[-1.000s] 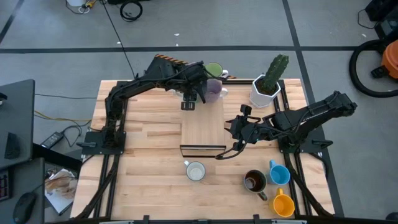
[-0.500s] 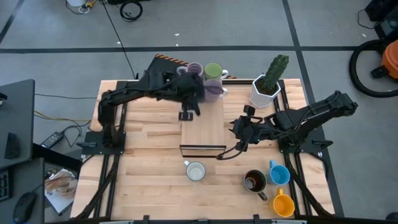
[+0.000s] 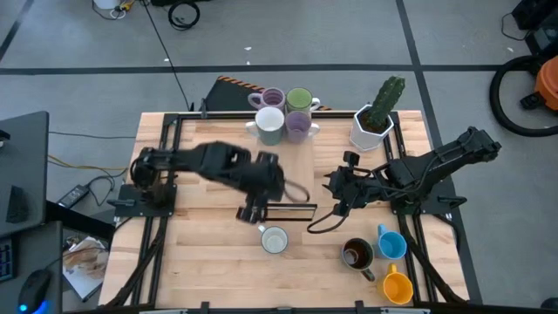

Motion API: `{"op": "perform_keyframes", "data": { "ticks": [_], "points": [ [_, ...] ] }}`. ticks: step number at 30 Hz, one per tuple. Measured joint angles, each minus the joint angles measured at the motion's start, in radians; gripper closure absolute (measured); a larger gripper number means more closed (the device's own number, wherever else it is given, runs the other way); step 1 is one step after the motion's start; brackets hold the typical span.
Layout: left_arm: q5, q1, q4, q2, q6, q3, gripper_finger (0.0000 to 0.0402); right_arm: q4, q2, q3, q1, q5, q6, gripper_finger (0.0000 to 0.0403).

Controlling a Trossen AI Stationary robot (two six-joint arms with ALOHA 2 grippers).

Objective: Place coffee mugs
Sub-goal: Put the white-blue patterned mug on the shelf

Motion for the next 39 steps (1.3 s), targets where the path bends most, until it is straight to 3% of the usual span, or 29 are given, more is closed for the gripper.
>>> {"op": "perform_keyframes", "data": {
  "ticks": [3, 12, 19, 30, 35, 39],
  "points": [
    [-0.009, -0.066, 0.048, -0.002, -0.029, -0.031, 0.0283, -0.001, 0.000, 0.000, 0.000, 0.000, 0.007, 0.0273],
    [-0.075, -0.244, 0.273, 0.005, -0.034, -0.322, 0.0283, -0.004, 0.000, 0.000, 0.008, -0.007, 0.025, 0.0273],
    [-0.115, -0.317, 0.420, 0.004, -0.068, -0.490, 0.0281, 0.000, 0.000, 0.000, 0.031, -0.008, 0.026, 0.0273],
    [-0.120, -0.333, 0.403, 0.025, -0.130, -0.518, 0.0193, 0.027, 0.000, 0.000, 0.056, -0.008, 0.024, 0.0273],
    [-0.118, -0.314, 0.404, 0.048, -0.046, -0.518, 0.0190, 0.044, 0.000, 0.000, 0.055, -0.008, 0.018, 0.0273],
    [-0.055, -0.295, 0.394, 0.070, 0.019, -0.518, 0.0202, 0.048, 0.000, 0.000, 0.057, -0.009, 0.018, 0.0273]
  ]
}}
